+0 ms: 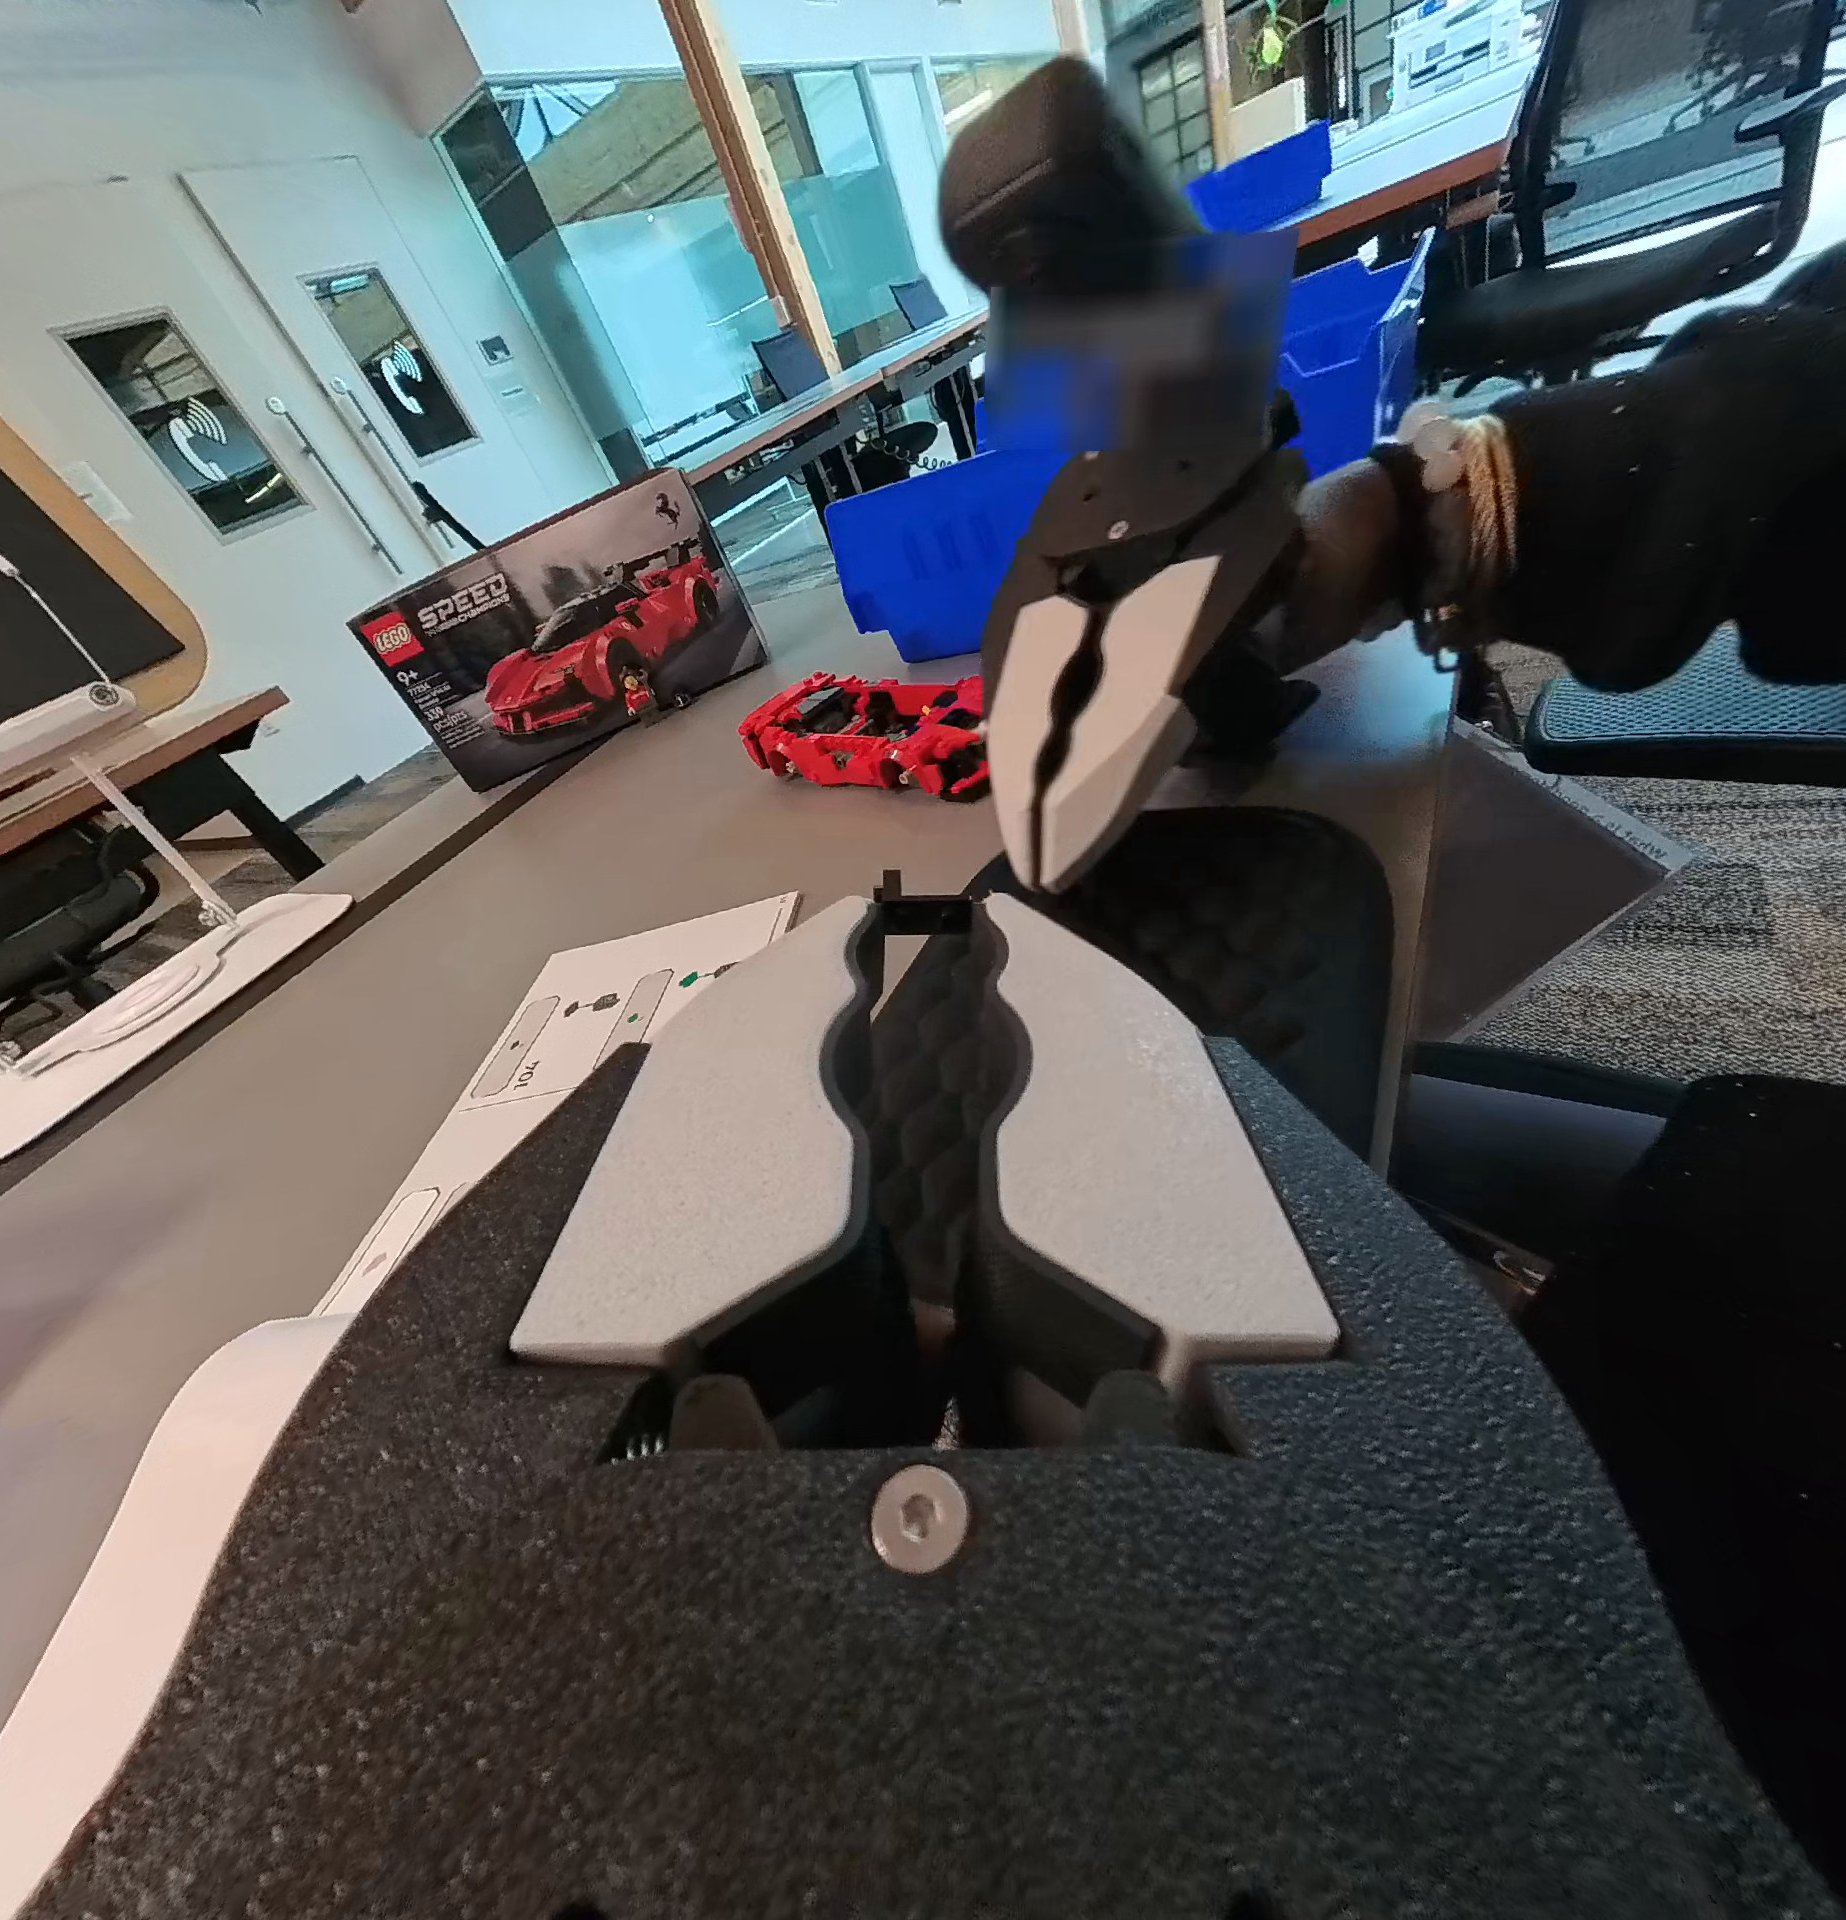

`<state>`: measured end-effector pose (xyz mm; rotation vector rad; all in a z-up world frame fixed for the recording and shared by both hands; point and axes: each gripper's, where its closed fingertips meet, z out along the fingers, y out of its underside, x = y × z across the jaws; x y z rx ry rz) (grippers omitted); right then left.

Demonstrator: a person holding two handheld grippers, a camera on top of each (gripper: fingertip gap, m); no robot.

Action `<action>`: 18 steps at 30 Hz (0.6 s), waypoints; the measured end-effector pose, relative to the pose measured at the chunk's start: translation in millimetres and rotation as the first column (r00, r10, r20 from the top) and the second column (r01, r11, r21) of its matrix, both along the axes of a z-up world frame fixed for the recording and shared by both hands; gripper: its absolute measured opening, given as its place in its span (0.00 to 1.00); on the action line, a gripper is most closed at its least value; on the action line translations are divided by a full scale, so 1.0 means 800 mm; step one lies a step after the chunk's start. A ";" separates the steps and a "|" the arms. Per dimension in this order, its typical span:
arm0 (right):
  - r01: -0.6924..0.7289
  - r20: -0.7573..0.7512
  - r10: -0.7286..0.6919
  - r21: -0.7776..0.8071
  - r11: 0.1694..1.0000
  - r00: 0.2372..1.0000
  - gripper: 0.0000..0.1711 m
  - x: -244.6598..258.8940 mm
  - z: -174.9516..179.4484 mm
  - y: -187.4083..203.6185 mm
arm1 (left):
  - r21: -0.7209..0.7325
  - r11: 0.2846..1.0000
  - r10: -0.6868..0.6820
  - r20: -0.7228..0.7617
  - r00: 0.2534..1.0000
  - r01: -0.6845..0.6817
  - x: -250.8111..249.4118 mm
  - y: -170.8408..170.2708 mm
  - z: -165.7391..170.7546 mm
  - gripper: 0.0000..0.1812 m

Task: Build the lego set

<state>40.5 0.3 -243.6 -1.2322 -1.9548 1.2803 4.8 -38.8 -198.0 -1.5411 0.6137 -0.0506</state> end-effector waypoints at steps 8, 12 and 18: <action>-0.083 0.157 0.106 -0.149 0.985 0.982 0.04 -0.007 -0.016 -0.007 | -0.009 1.000 -0.014 0.009 1.000 0.014 0.003 -0.001 0.000 0.08; -0.107 0.138 0.125 -0.135 0.985 0.982 0.04 -0.001 -0.013 -0.014 | -0.015 1.000 -0.019 -0.006 1.000 0.019 0.005 -0.001 -0.002 0.08; -0.124 0.105 0.135 -0.101 0.987 0.985 0.03 0.004 -0.011 -0.020 | -0.021 0.999 -0.025 -0.034 0.999 0.025 0.008 0.000 -0.005 0.09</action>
